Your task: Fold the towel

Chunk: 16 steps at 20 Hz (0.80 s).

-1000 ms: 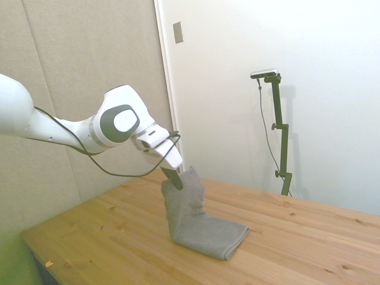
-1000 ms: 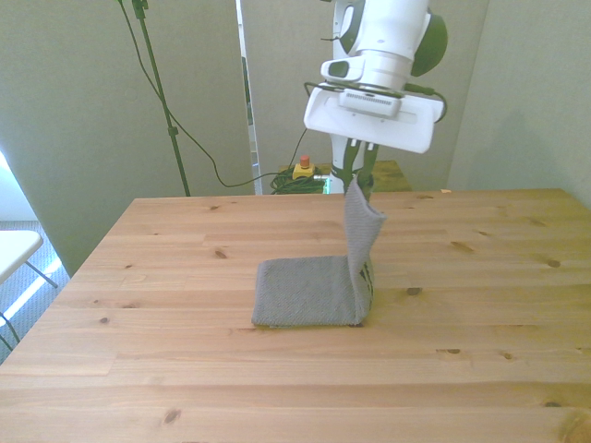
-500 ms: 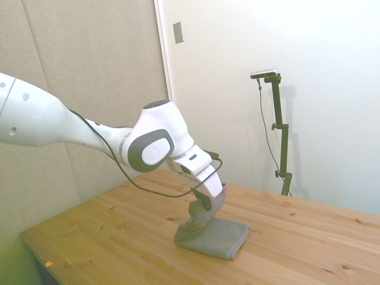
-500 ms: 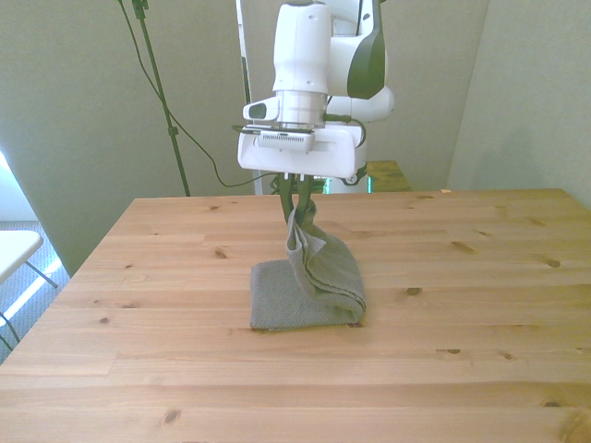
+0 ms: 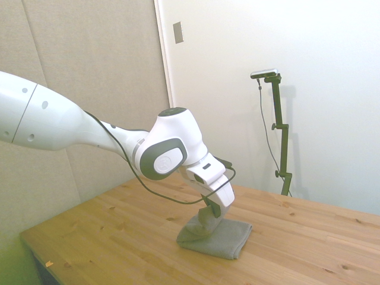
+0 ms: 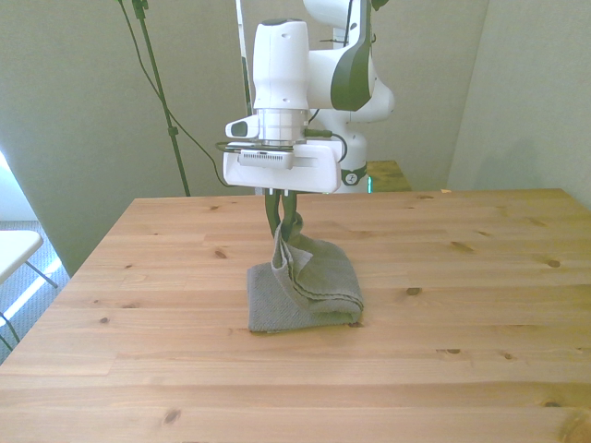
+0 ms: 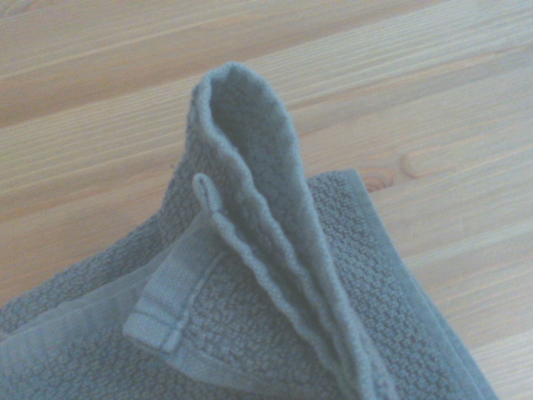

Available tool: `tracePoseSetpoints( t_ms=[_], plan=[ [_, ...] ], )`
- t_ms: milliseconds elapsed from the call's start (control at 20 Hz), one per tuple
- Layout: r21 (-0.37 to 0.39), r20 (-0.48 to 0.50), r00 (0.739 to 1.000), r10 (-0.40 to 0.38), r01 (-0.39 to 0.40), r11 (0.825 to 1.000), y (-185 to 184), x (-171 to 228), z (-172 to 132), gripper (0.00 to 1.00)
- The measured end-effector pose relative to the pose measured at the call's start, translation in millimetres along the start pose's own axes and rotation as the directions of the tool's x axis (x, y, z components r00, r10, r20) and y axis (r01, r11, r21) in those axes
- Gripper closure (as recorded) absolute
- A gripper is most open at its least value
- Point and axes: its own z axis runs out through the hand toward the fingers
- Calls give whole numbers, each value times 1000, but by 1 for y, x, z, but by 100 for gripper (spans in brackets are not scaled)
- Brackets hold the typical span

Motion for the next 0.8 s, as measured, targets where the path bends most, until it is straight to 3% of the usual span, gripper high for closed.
tracePoseSetpoints(
  t_ms=[600,800],
  plan=[
    [0,-3,1000,2,-2,1000,1,2,0,0],
    [1,8,1000,1,-1,1000,5,-1,-15,0]
  ],
)
